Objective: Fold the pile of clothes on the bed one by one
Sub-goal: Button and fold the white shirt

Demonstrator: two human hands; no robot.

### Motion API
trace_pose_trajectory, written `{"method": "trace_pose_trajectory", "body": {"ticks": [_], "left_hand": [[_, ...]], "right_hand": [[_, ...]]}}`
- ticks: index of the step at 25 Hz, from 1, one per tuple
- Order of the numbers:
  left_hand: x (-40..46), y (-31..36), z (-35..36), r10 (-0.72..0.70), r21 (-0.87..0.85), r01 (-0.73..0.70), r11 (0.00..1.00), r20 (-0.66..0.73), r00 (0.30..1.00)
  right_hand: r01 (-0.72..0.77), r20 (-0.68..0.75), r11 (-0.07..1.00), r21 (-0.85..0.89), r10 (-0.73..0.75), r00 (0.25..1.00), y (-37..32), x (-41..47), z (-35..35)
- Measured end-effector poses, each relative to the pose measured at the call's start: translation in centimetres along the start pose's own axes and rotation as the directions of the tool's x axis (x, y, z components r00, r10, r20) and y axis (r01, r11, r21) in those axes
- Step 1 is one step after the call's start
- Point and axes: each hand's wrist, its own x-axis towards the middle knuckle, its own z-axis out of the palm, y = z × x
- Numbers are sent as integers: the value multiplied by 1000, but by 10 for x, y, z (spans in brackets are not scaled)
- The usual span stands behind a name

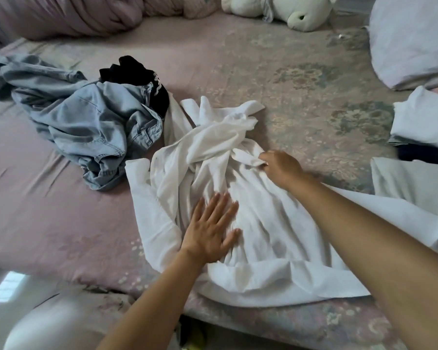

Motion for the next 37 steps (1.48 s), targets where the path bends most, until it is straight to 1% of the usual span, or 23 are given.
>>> {"method": "trace_pose_trajectory", "body": {"ticks": [2, 4, 5, 6, 9, 11, 12, 13, 14, 15, 16, 17, 18, 19, 20, 21, 23, 26, 27, 29, 32, 35, 37], "left_hand": [[-2, 0, 3, 15, 7, -15, 1000, -37, 999], [-2, -3, 3, 38, -12, -39, 999, -99, 994], [-1, -4, 0, 44, -33, -49, 998, -147, 988], [5, -3, -5, 48, -52, -59, 997, -205, 978], [53, 1, -30, 40, -58, -65, 996, -360, 932], [100, 3, -44, -4, -43, -15, 999, -406, 914], [123, 2, -49, -26, -25, 18, 1000, -395, 918], [144, -1, -54, -55, -10, 55, 998, -306, 951], [160, -4, -61, -102, 9, 105, 994, -153, 983], [174, -6, -65, -160, 43, 159, 986, 4, 987], [180, -9, -64, -179, 78, 171, 982, 104, 978], [179, -10, -64, -127, 121, 115, 986, 92, 988], [170, -10, -67, 7, 162, -8, 987, 7, 1000], [156, -12, -66, 154, 186, -138, 973, -72, 985], [138, -17, -61, 290, 222, -254, 941, -146, 946], [115, -24, -56, 372, 244, -327, 913, -173, 912], [70, -35, -48, 471, 221, -430, 875, -185, 863], [28, -42, -48, 498, 155, -481, 863, -103, 861], [22, -42, -48, 494, 134, -482, 866, -74, 867], [17, -47, -48, 461, 95, -455, 885, -46, 886], [16, -51, -50, 380, 44, -377, 925, -63, 923], [20, -42, -56, 353, 5, -354, 935, -76, 932], [27, -34, -67, 287, -87, -299, 950, -126, 950]], "right_hand": [[53, -83, 998, -38, -56, 995, 27, -27, -4], [107, -121, 991, -83, -117, 986, 63, -69, -12], [100, -113, 988, -114, -113, 987, 84, -90, -16], [72, -91, 988, -137, -85, 992, 100, -109, -21], [-94, 56, 988, -125, 101, 993, 122, -135, -38], [-141, 60, 989, -40, 143, 988, 115, -130, -43], [-122, 26, 992, 0, 122, 992, 106, -124, -43], [-81, -24, 997, 13, 81, 996, 96, -115, -43], [-32, -58, 999, -4, 32, 998, 87, -104, -42], [9, -61, 1000, -29, -11, 998, 77, -93, -41], [41, -46, 998, -38, -43, 998, 68, -83, -39], [59, -28, 998, -31, -60, 998, 60, -72, -36], [53, -8, 999, -4, -53, 999, 55, -62, -34], [32, -4, 998, 55, -32, 999, 50, -53, -34], [12, -17, 991, 132, -10, 1000, 47, -45, -34], [-7, -32, 982, 190, 13, 999, 43, -35, -34], [-25, -28, 970, 241, 33, 999, 33, -12, -37], [-28, 7, 948, 318, 27, 1000, 9, 26, -37], [-70, 54, 922, 380, 54, 997, 0, 36, -36], [-173, 157, 866, 469, 111, 981, -15, 51, -35], [-241, 265, 809, 536, 110, 958, -32, 53, -38], [-189, 256, 794, 577, 43, 966, -43, 39, -46], [-114, 229, 804, 584, -28, 973, -47, 32, -50]]}}
